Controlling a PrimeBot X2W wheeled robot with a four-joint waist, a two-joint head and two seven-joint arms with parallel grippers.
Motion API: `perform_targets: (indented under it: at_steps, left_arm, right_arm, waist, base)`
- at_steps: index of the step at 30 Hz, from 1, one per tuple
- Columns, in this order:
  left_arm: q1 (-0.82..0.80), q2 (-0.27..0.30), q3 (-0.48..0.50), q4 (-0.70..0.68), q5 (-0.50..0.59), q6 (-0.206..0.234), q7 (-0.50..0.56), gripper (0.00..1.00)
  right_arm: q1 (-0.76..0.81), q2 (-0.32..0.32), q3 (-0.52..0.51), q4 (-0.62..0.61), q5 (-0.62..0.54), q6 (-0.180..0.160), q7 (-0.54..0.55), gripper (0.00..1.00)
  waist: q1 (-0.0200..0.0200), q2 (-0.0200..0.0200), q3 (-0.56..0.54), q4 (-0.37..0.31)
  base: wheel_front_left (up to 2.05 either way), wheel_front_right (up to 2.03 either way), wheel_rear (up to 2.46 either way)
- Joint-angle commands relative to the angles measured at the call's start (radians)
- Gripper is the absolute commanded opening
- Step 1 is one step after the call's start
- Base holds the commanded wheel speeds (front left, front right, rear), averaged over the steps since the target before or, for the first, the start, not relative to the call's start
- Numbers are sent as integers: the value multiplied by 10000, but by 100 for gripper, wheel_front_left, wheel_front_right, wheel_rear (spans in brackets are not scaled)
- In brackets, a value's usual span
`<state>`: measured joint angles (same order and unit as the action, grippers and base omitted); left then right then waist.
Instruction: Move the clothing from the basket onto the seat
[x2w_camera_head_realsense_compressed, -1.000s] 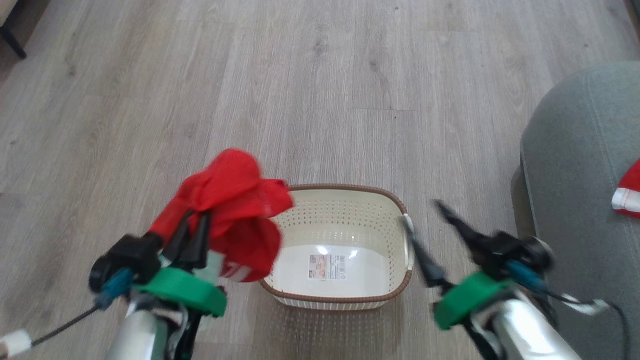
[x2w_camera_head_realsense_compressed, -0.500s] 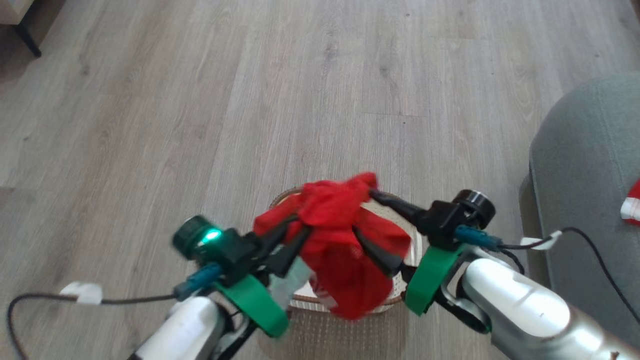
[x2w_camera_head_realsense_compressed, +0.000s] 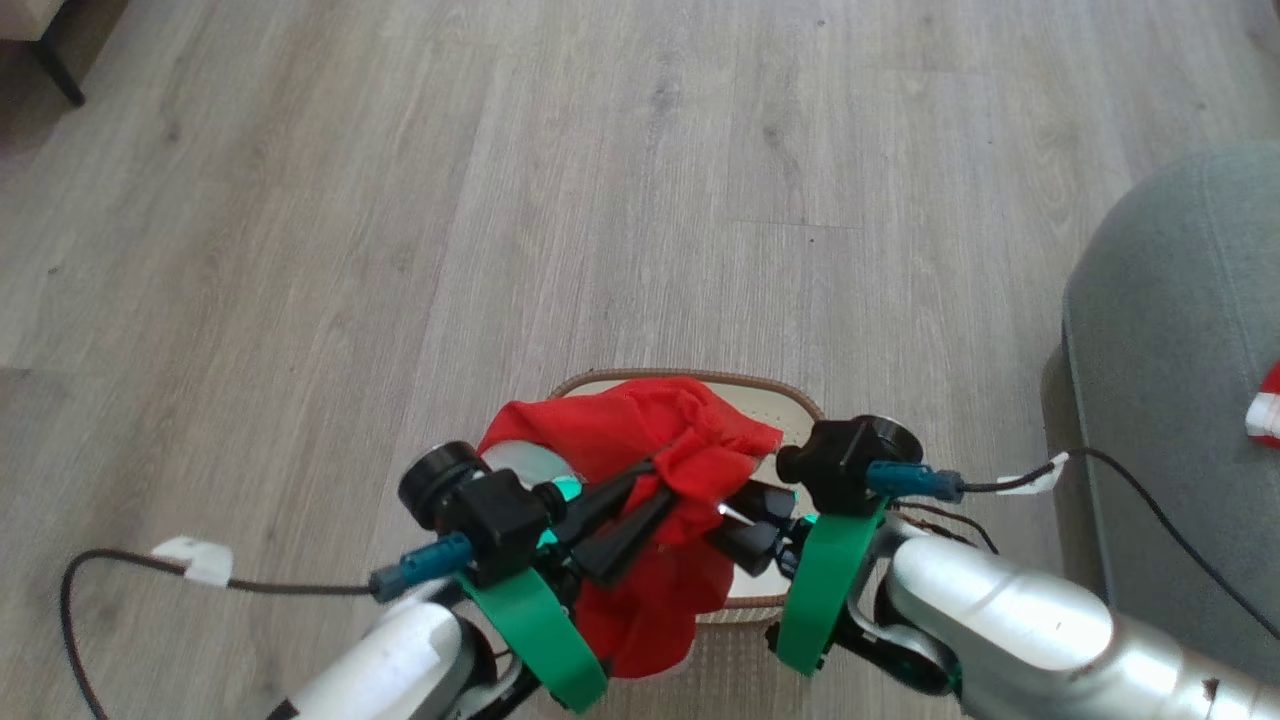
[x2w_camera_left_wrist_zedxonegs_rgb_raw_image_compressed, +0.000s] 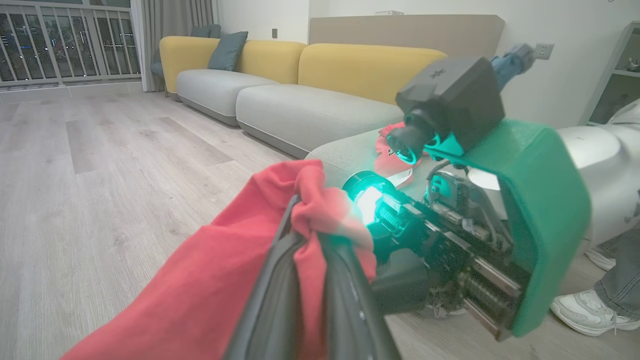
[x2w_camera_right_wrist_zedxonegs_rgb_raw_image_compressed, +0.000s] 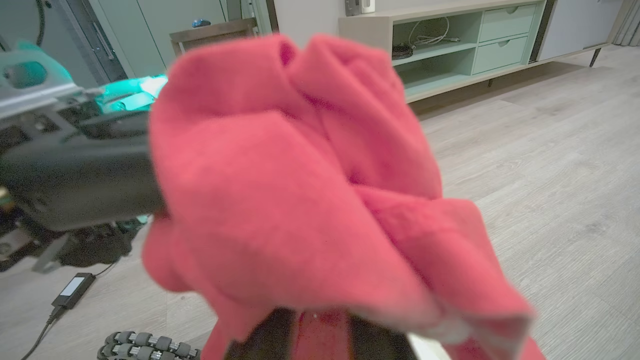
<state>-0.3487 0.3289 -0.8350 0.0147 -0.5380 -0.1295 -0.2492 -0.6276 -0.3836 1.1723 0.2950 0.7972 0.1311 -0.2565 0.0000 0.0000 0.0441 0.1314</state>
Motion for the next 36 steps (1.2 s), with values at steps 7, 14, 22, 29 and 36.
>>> perform_targets:
  at_steps: [7,14,22,29,36]
  left_arm:
    - [-437,129,1195,-21,98,-11,-126,74]
    - [-181,-49,1809,164,641,-11,-126,100]
    - [122,-428,1963,12,1061,-11,-126,100]
    - [183,-858,1601,-92,1267,-11,-126,100]
    - [112,-954,1315,-102,1344,-11,-126,100]
  right_arm:
    - [-132,-566,-821,-771,115,-4,-53,0]
    - [280,-972,-1865,-1031,-234,-4,-53,0]
    - [770,-1299,-3096,-1342,-690,-4,-53,0]
    - [1187,-1552,-4348,-1460,-1079,-4,-53,0]
    - [1551,-1740,-5419,-1511,-1352,-4,-53,0]
  waist:
    - [0,0,177,-386]
    - [0,0,359,-1209]
    - [0,0,582,-2963]
    - [0,0,929,-4331]
    - [0,0,1176,-4860]
  base:
    - [0,0,0]
    - [0,0,0]
    - [0,0,0]
    - [0,0,0]
    - [0,0,0]
